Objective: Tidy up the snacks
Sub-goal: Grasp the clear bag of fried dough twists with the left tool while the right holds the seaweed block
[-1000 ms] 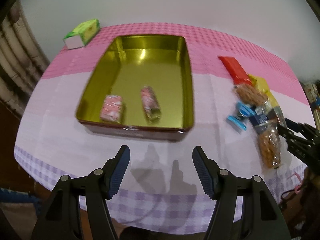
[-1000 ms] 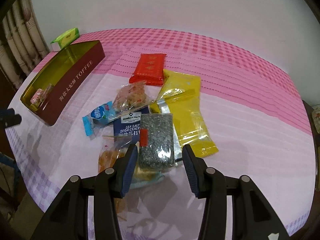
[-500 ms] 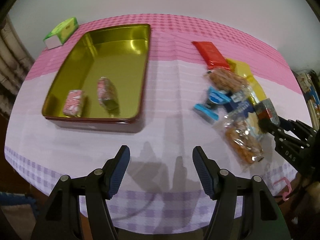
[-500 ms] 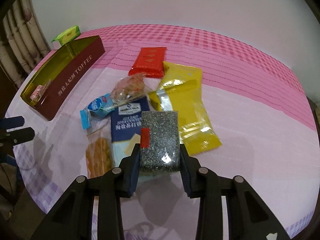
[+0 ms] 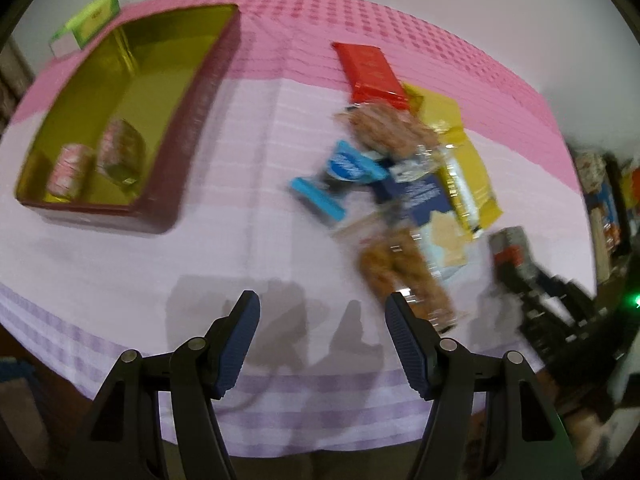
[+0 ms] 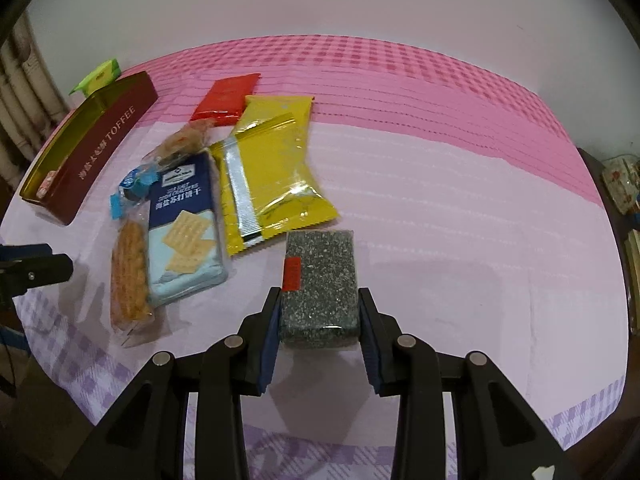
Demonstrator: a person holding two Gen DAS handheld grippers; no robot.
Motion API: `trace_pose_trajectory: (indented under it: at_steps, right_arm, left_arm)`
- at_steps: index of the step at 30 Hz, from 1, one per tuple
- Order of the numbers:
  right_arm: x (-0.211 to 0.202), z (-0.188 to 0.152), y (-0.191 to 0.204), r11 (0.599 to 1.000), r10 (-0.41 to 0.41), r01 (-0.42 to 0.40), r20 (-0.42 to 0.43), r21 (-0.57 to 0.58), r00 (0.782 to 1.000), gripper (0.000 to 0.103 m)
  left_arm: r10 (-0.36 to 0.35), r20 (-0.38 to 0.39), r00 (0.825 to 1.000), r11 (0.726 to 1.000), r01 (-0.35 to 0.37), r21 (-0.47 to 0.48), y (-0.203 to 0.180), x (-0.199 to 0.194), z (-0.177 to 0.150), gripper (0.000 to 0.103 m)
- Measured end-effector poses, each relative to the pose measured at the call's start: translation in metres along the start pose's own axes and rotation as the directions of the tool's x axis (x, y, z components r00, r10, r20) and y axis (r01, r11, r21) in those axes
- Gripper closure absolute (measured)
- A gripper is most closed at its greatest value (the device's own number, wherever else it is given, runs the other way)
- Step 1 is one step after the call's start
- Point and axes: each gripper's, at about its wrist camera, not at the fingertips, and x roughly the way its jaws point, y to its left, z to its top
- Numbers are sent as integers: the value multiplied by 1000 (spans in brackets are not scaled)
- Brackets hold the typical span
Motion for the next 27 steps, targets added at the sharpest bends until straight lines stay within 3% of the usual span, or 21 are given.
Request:
trace_pose_trajectory:
  at_steps: [3,7,13,18,27]
  right_arm:
    - [7,-1,0,1000,2,-2,-21,4,1000,70]
    - [8,-1,-1,1000,7,-7,-26,6,1000,70]
    - [7,-2,-2,1000,7,-7,-24,-5,1000,70]
    - [7,-2,0,1000,7,-7,-24,-12,1000,70]
    - [6,-2,0,1000,13,-14,-25,-8,1000,70]
  left_arm:
    - [-56,-6,998,997,55,-52,-9,2,6,37]
    - [-50,2,999,995,50,-83,-21,9,12,37]
    - [-67,-61,996,989,58,-137,-19,28,10,37]
    - [-57,-66,996,990,48,-133,-20,36,12,36]
    - [27,-33,999,999,-28,-18,-23,34,7,40]
